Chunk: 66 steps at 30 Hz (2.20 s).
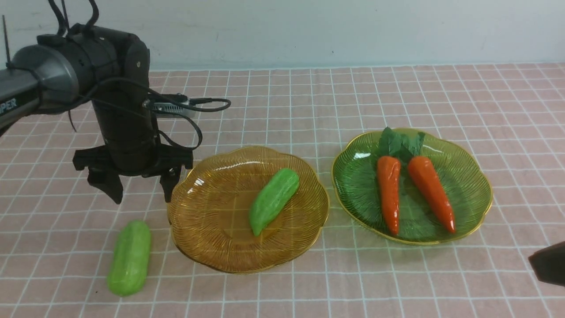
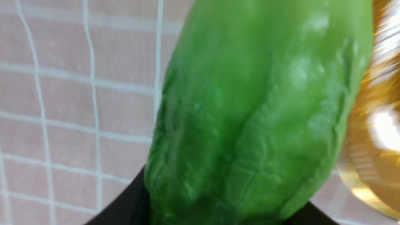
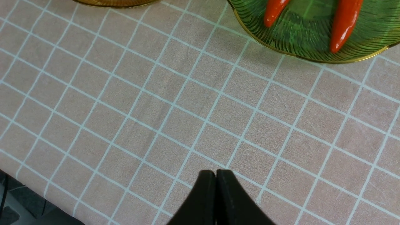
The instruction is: Put different types of vegetables on the plate.
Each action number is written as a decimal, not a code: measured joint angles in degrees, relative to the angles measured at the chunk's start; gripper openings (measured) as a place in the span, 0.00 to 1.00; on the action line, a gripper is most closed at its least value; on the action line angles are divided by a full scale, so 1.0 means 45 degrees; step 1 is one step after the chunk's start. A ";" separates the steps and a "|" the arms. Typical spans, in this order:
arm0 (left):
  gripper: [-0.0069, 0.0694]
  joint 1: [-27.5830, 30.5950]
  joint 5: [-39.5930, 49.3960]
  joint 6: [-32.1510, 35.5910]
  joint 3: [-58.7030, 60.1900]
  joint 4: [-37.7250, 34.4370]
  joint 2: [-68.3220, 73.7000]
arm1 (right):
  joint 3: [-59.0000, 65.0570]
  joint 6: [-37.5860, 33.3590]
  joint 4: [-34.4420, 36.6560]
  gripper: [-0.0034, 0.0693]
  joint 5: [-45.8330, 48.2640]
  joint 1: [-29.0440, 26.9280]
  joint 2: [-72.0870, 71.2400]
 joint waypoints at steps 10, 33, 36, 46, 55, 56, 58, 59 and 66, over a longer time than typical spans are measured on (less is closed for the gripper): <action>0.58 -0.1658 -0.2589 -0.0300 -0.1328 -0.1605 0.1972 | 0.0000 0.0127 -0.0318 0.03 0.0000 0.0000 -0.0790; 0.09 -0.1698 0.0294 0.1983 -0.4108 -0.1674 0.1915 | 0.7740 0.0083 -0.0281 0.03 -1.1272 0.0000 -0.8091; 0.09 -0.1698 0.0317 0.2069 -0.4108 -0.1661 0.1575 | 0.7946 0.0083 -0.0264 0.03 -1.0982 0.0000 -0.8091; 0.09 -0.1698 0.0420 0.2394 -0.4108 -0.0718 -0.1122 | 0.8891 0.0083 -0.0490 0.03 -1.0154 -0.0051 -0.8626; 0.09 -0.1709 0.0566 0.2382 -0.3283 -0.0240 -0.3122 | 1.1818 0.0083 -0.1246 0.03 -1.0024 -0.2800 -1.1470; 0.09 -0.1709 0.0584 0.2382 -0.2964 -0.0230 -0.3556 | 1.2126 0.0083 -0.1246 0.03 -1.0024 -0.3076 -1.1472; 0.09 -0.1723 0.0593 0.2354 -0.2092 -0.0225 -0.4472 | 1.2347 0.0083 -0.1257 0.03 -1.0250 -0.3342 -1.1472; 0.09 -0.1723 0.0593 0.2318 -0.1501 -0.0225 -0.5060 | 1.2386 0.0083 -0.1257 0.03 -1.0402 -0.3411 -1.1472; 0.09 -0.1723 -0.2219 0.1083 0.4558 -0.0200 -1.0651 | 1.2436 0.0083 -0.1257 0.03 -1.0720 -0.3484 -1.1472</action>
